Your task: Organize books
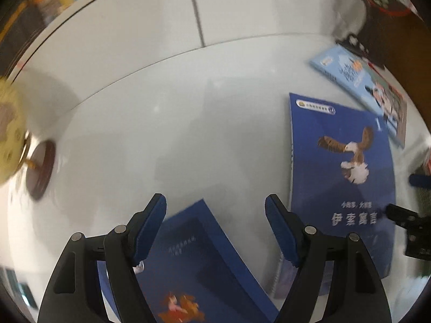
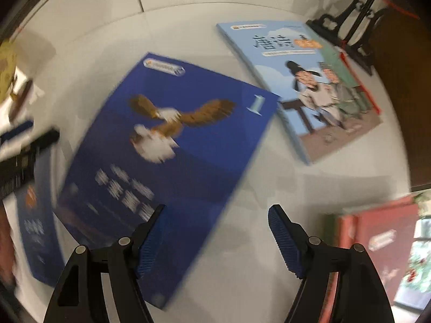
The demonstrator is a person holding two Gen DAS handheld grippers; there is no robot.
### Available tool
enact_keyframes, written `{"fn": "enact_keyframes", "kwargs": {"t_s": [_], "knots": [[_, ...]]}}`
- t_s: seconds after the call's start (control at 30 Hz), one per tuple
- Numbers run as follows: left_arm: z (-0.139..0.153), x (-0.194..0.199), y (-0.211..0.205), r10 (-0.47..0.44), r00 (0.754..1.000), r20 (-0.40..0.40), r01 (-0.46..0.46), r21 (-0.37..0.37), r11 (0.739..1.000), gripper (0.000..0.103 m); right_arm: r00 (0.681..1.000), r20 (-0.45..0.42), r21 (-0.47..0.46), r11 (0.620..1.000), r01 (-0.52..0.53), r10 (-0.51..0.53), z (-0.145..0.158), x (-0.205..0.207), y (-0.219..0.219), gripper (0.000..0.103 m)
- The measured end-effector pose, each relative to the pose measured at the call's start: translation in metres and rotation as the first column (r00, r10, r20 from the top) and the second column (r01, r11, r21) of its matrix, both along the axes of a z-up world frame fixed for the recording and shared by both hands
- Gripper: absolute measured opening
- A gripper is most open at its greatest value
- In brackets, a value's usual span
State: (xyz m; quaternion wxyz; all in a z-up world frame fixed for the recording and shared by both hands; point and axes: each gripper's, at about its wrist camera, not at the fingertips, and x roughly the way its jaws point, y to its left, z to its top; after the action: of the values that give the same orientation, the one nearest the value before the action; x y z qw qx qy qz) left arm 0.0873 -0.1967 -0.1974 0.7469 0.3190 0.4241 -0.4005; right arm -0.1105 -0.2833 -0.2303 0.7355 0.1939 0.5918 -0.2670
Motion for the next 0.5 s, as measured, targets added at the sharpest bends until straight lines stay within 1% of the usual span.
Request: {"fn": "enact_keyframes", "kwargs": {"t_s": [0.07,0.13,0.17,0.2,0.27,0.3,0.33,0.43,0.5], "knots": [[-0.005,0.003,-0.005,-0.05,0.998,-0.021,0.051,0.014,0.999,0.075,1.0,0.003,-0.024,0.999,-0.021,0.021,-0.001,-0.011,0.004,0.072],[-0.008,0.007,-0.011,-0.075,0.996,-0.056,0.076,0.017,0.997,0.075,0.999,0.017,-0.013,1.0,-0.029,0.029,0.0,-0.018,0.004,0.068],[-0.009,0.009,-0.009,-0.081,0.995,-0.065,0.082,0.019,0.996,0.075,0.999,0.026,0.001,1.0,-0.021,0.021,-0.002,-0.021,0.0,0.068],[-0.01,0.011,-0.011,-0.085,0.993,-0.077,0.086,0.013,0.996,0.075,0.998,0.057,0.039,0.999,-0.006,0.004,-0.002,-0.025,-0.004,0.068],[-0.01,0.017,-0.013,-0.083,0.985,-0.148,0.082,-0.013,0.997,0.075,0.995,0.099,0.108,0.994,0.016,-0.027,-0.001,-0.027,-0.013,0.068],[-0.01,0.019,-0.013,-0.079,0.982,-0.174,0.076,-0.025,0.997,0.075,0.993,0.107,0.124,0.992,0.034,-0.048,-0.004,-0.028,-0.018,0.068],[-0.009,0.02,-0.016,-0.078,0.976,-0.205,0.071,-0.041,0.997,0.075,0.993,0.103,0.124,0.991,0.042,-0.055,-0.004,-0.024,-0.021,0.068],[-0.005,0.014,-0.024,-0.105,0.97,-0.217,0.094,-0.062,0.994,0.075,0.994,0.105,0.094,0.995,0.033,-0.042,-0.004,-0.018,-0.024,0.068],[-0.009,0.002,-0.028,-0.118,0.961,-0.249,0.104,-0.067,0.992,0.075,0.993,0.109,0.087,0.996,0.028,-0.037,-0.004,-0.015,-0.024,0.068]]}}
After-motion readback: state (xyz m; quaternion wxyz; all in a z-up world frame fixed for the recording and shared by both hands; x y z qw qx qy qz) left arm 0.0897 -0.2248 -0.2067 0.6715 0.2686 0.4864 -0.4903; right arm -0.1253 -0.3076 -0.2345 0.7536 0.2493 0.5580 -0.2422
